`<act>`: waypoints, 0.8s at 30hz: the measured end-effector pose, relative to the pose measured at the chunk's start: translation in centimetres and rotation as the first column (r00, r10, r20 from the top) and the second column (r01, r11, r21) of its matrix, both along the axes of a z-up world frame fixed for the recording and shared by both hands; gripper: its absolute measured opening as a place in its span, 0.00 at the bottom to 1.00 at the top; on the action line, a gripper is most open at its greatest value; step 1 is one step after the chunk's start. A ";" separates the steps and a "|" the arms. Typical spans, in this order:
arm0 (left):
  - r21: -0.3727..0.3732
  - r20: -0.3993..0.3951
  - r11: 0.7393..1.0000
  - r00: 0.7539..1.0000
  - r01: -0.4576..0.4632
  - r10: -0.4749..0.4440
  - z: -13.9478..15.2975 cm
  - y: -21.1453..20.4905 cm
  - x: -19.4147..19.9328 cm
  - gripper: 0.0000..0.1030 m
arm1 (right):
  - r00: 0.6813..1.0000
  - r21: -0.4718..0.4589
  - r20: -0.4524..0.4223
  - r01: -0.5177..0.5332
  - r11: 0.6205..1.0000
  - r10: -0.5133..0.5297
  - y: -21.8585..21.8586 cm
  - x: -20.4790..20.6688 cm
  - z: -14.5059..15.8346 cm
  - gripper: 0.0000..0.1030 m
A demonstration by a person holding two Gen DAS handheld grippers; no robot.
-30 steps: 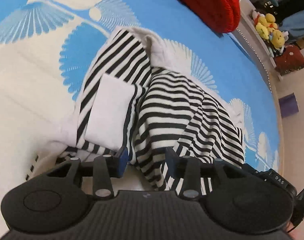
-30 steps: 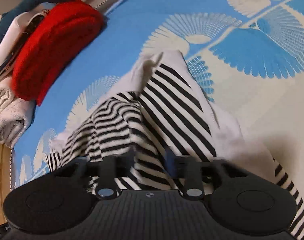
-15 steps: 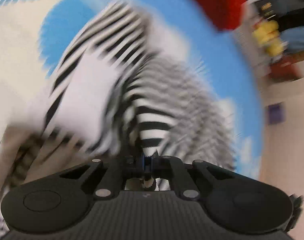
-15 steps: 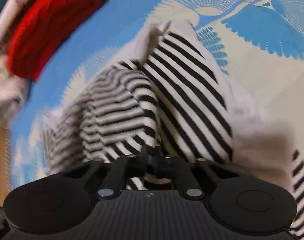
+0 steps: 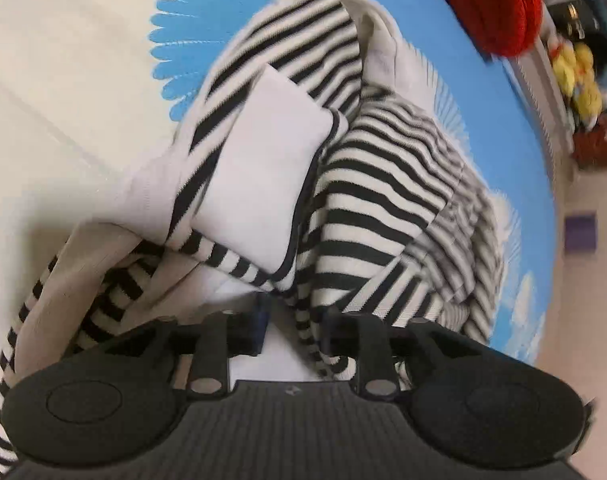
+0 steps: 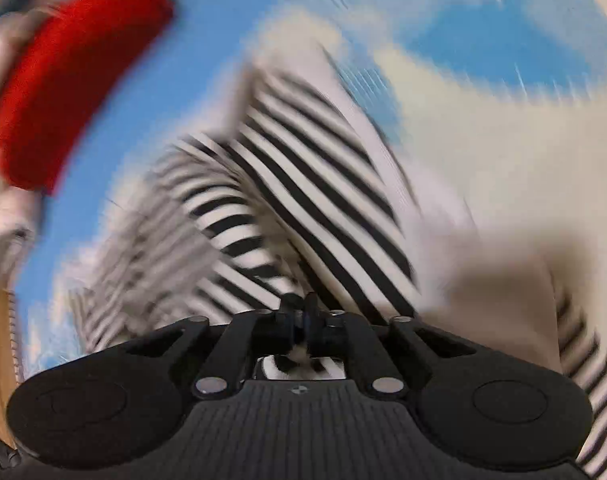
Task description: Fold small clothes
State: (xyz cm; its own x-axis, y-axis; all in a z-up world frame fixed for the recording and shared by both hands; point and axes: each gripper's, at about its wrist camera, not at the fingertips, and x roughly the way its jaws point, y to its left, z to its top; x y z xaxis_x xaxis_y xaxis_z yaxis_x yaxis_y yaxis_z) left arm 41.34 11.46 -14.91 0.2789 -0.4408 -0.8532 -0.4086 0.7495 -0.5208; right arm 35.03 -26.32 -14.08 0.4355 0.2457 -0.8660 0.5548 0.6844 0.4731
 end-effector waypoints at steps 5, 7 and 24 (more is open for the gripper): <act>0.107 0.182 0.993 0.981 0.046 -0.065 4.2 -0.7 -0.2 0.49 | 0.997 -0.071 0.081 0.025 0.997 -0.019 -0.2 0.1 2.5 0.30; 0.158 0.238 0.985 0.966 0.063 -0.100 5.3 -1.4 -0.4 0.49 | 0.991 -0.128 0.135 0.019 0.992 -0.002 0.0 0.1 4.0 0.30; 0.206 0.331 0.968 0.921 0.140 -0.204 7.1 -3.2 -0.2 0.26 | 0.958 -0.161 0.235 -0.128 0.979 0.164 2.7 1.4 5.4 0.30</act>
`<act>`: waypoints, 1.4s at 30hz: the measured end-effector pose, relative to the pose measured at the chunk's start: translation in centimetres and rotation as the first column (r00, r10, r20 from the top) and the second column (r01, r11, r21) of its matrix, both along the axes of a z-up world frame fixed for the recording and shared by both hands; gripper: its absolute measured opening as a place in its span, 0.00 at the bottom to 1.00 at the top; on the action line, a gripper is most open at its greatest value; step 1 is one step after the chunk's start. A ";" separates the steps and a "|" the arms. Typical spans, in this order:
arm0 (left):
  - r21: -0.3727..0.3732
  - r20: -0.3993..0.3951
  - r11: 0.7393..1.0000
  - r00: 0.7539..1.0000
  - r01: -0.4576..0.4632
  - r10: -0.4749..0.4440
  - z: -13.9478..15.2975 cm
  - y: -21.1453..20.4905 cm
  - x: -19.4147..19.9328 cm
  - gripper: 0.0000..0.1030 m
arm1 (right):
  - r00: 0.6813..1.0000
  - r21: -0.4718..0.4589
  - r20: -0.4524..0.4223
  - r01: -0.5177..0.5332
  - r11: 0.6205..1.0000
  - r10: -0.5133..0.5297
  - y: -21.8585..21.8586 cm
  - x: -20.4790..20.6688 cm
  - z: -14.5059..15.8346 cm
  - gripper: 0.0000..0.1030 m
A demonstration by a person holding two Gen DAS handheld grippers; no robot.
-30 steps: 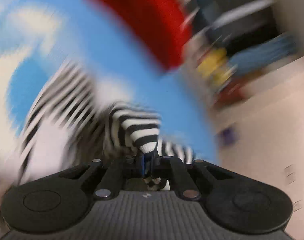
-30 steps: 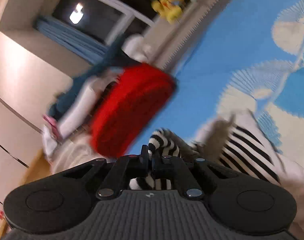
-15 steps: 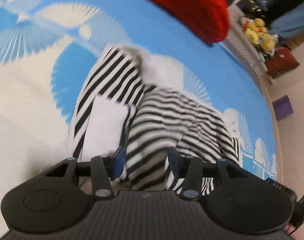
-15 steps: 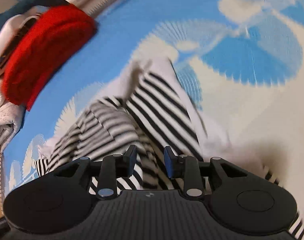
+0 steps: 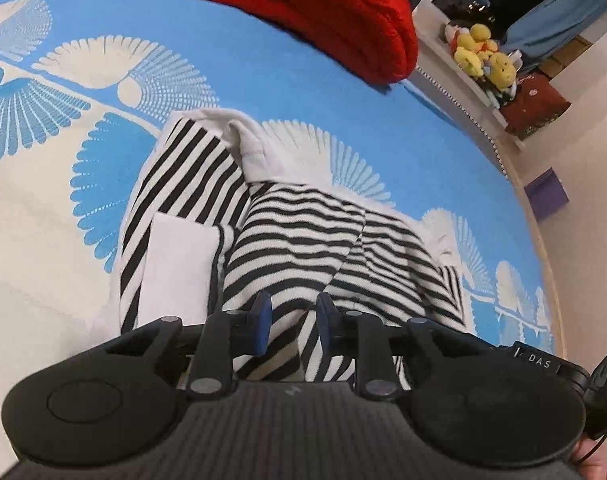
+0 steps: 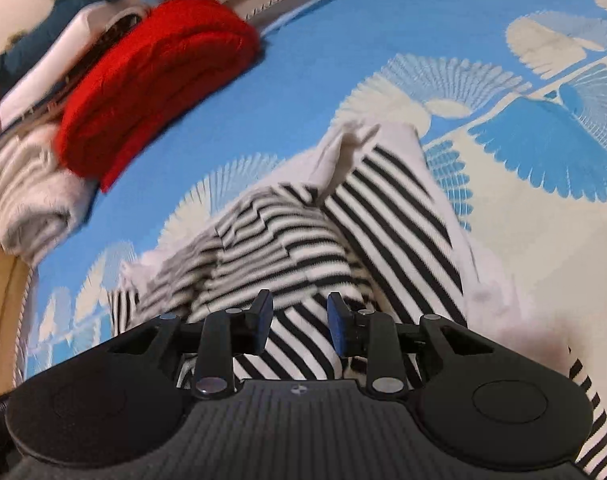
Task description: Fold small clothes
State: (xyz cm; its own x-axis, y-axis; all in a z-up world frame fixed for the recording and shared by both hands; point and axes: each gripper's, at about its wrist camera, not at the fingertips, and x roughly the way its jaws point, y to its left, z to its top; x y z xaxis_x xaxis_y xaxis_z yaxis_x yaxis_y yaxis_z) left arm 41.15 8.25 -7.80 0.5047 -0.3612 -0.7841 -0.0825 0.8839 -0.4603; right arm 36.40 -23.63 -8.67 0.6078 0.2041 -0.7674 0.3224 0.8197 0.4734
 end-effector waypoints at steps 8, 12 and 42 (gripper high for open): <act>0.058 -0.064 0.998 0.998 0.008 -0.005 -1.1 -0.2 0.3 0.38 | 0.997 -0.124 -0.081 0.007 0.992 -0.017 0.4 0.0 -0.4 0.30; 0.040 -0.096 0.999 0.995 0.006 -0.003 -1.9 -0.2 0.4 0.38 | 0.996 -0.129 -0.083 0.011 0.992 -0.021 0.2 0.0 -0.3 0.30; 0.102 0.017 0.994 0.999 0.048 -0.050 1.2 -1.7 0.6 0.29 | 0.997 -0.170 0.065 0.053 0.984 -0.043 -0.9 -0.9 2.0 0.26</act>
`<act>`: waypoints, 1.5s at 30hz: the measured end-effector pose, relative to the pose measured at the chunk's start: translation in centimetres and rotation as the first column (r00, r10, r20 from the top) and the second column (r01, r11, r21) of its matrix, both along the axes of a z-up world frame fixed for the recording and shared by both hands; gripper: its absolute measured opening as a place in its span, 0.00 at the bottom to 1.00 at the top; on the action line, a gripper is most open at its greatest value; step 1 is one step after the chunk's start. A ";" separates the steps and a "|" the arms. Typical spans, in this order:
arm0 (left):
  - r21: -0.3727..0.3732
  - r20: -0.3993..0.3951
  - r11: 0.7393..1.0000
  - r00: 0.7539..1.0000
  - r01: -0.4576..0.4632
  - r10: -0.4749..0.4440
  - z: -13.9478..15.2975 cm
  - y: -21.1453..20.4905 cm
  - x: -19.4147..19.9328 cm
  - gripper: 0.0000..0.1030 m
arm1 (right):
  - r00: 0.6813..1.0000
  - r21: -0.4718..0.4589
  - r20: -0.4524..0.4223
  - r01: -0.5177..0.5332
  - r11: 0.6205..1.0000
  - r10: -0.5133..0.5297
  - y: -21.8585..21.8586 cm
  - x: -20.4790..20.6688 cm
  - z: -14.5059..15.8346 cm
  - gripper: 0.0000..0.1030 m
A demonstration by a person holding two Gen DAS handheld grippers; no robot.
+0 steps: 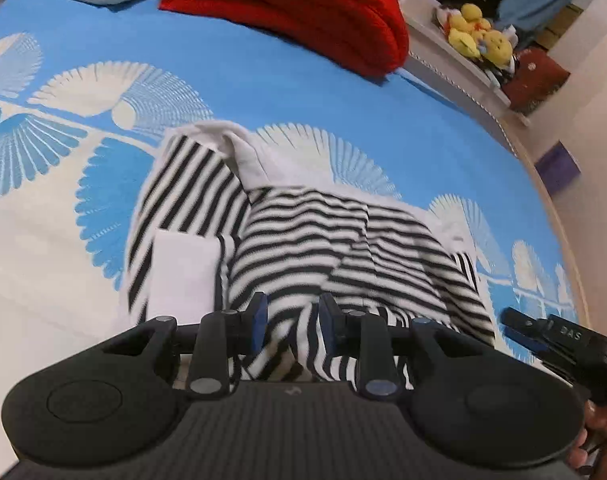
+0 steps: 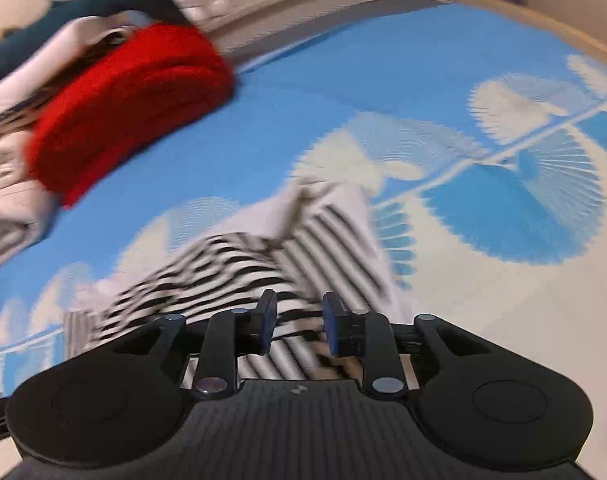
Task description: Fold small clothes
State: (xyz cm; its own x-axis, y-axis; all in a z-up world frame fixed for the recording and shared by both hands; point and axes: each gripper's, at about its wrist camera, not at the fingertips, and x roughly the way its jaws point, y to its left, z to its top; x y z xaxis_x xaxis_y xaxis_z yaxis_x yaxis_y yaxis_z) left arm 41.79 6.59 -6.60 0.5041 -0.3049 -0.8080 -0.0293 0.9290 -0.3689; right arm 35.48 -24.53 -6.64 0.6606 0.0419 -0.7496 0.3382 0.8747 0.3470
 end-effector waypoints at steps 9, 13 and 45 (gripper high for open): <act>0.080 -0.089 0.997 0.996 0.018 -0.011 -1.2 0.3 -1.3 0.29 | 0.970 0.094 -0.236 -0.042 0.995 0.063 0.0 -0.1 -4.1 0.31; 0.123 0.114 0.992 0.992 0.033 -0.047 4.2 0.7 -5.0 0.48 | 0.997 0.003 -0.003 -0.076 0.997 0.076 -0.7 -2.8 2.7 0.35; 0.185 0.336 0.981 0.942 -0.062 -0.004 8.7 6.5 -37.1 0.47 | 0.984 -0.129 0.174 0.046 0.991 -0.023 -5.1 -38.3 6.0 0.45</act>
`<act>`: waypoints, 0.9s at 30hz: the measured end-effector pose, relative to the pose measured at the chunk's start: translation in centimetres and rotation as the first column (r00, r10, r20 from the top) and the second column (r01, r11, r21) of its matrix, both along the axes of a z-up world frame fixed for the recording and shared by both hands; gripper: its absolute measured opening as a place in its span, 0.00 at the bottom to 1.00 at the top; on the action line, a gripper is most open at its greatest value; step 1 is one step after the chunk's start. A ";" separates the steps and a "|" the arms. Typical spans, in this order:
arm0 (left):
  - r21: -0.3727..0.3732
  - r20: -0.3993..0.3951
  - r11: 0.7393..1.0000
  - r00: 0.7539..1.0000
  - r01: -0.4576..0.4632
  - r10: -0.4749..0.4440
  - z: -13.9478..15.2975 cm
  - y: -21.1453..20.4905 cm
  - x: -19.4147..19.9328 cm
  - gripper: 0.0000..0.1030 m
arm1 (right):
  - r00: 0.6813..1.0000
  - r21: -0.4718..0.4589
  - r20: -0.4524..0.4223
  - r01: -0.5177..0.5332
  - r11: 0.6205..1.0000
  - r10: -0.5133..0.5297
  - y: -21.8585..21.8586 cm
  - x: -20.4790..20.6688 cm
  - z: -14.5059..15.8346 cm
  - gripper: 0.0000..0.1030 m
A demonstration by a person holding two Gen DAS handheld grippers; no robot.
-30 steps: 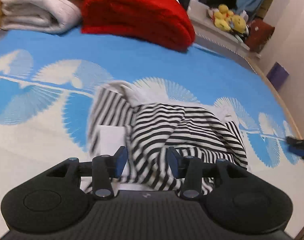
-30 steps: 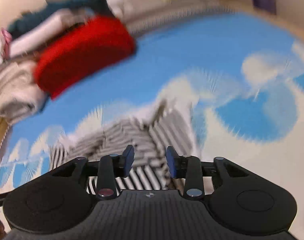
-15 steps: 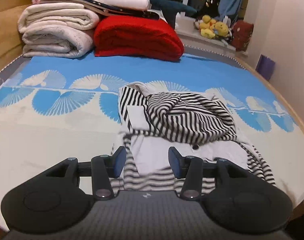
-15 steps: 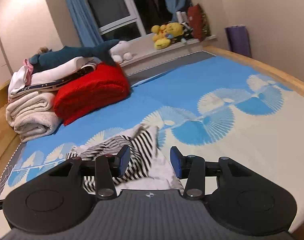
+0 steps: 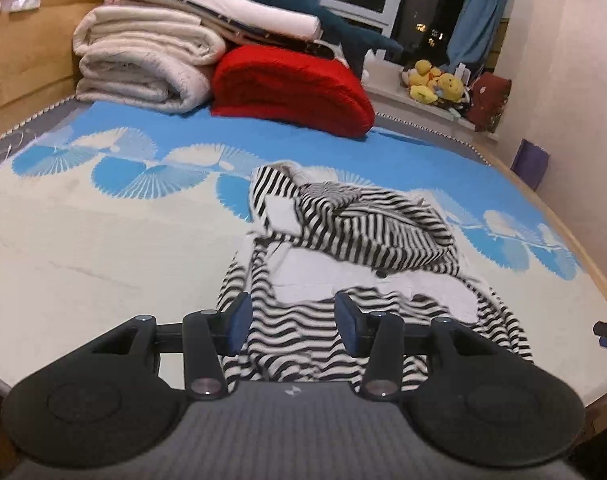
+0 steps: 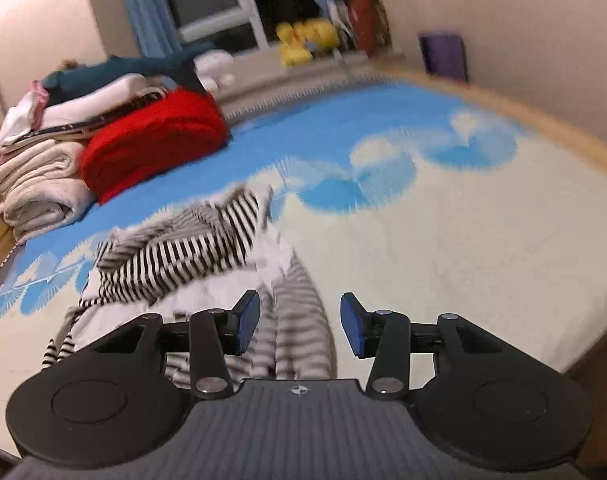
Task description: Fold small clothes
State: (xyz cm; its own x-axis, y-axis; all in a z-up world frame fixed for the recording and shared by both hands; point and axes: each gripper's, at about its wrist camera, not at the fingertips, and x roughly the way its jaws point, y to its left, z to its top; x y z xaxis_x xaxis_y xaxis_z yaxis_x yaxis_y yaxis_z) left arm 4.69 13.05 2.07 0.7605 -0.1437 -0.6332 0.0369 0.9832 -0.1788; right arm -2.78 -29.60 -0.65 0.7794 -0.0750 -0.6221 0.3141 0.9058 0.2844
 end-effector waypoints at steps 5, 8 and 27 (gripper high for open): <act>-0.069 -0.147 0.995 0.987 -0.074 0.063 -4.0 1.8 2.1 0.19 | 0.996 0.060 -0.086 -0.018 0.998 0.023 0.1 1.1 -1.9 0.41; -0.091 -0.217 0.990 0.972 -0.110 0.088 -5.8 2.7 3.5 0.19 | 0.991 0.103 -0.132 -0.006 0.995 0.020 -0.3 2.2 -3.3 0.32; -0.314 -0.474 0.859 0.850 -0.405 0.227 -12.9 5.6 8.1 0.68 | 0.921 0.229 -0.389 0.095 0.969 0.001 -0.8 6.5 -10.5 0.41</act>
